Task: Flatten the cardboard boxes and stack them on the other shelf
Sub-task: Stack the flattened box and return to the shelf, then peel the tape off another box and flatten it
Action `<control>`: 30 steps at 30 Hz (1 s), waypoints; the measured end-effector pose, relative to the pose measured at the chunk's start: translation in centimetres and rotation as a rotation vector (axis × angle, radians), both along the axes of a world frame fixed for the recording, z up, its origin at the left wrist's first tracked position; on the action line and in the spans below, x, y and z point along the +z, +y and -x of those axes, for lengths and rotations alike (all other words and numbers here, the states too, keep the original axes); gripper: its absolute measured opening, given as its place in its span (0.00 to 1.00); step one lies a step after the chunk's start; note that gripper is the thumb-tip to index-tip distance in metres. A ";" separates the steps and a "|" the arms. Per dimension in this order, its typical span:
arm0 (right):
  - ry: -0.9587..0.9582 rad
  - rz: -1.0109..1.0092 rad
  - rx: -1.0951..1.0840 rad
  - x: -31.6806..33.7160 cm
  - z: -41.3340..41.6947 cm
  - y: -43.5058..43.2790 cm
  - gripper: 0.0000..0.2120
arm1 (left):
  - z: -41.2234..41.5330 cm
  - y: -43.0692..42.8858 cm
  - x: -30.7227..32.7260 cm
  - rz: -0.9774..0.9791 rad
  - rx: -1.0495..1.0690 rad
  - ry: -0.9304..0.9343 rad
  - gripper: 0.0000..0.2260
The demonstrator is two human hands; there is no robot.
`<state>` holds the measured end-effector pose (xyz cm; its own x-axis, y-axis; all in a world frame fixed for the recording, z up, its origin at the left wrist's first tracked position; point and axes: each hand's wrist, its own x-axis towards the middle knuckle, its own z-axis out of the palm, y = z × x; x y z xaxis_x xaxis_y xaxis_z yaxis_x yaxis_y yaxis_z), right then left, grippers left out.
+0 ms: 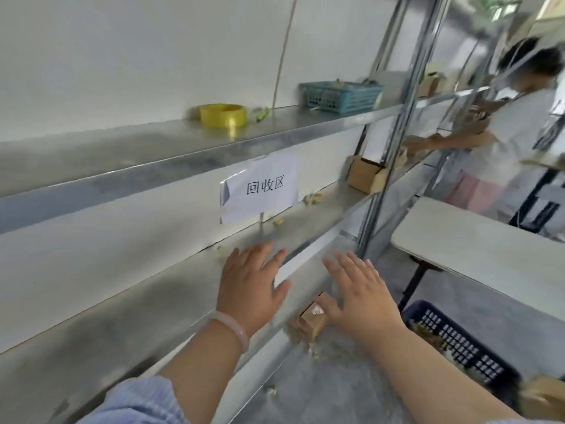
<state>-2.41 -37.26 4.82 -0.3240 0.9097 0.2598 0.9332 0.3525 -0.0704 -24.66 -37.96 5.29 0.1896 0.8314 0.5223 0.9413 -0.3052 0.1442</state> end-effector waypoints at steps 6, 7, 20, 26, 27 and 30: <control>-0.004 -0.021 -0.133 1.0 -8.4 4.7 0.36 | -9.0 8.3 0.9 -0.037 -0.157 0.011 0.24; 0.001 -0.023 -0.151 0.8 -9.4 5.8 0.36 | -10.0 9.7 0.7 -0.037 -0.173 0.019 0.24; 0.030 0.019 -0.291 -0.7 -15.9 28.0 0.36 | -17.1 33.6 -1.4 0.063 -0.261 -0.003 0.25; 0.104 0.084 -0.350 -2.3 -18.9 36.6 0.37 | -20.2 42.7 -2.1 0.151 -0.269 -0.005 0.27; 0.102 0.094 -0.344 -2.5 -19.1 37.4 0.37 | -20.4 43.2 -2.4 0.167 -0.271 -0.006 0.27; 0.133 0.111 -0.336 -3.6 -20.3 41.4 0.38 | -21.4 46.0 -3.9 0.203 -0.257 -0.025 0.28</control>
<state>17.84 4.18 1.23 0.0268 0.9845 0.1735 0.9755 0.0121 -0.2196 -3.25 8.09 1.34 0.3960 0.8457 0.3577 0.8324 -0.4951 0.2490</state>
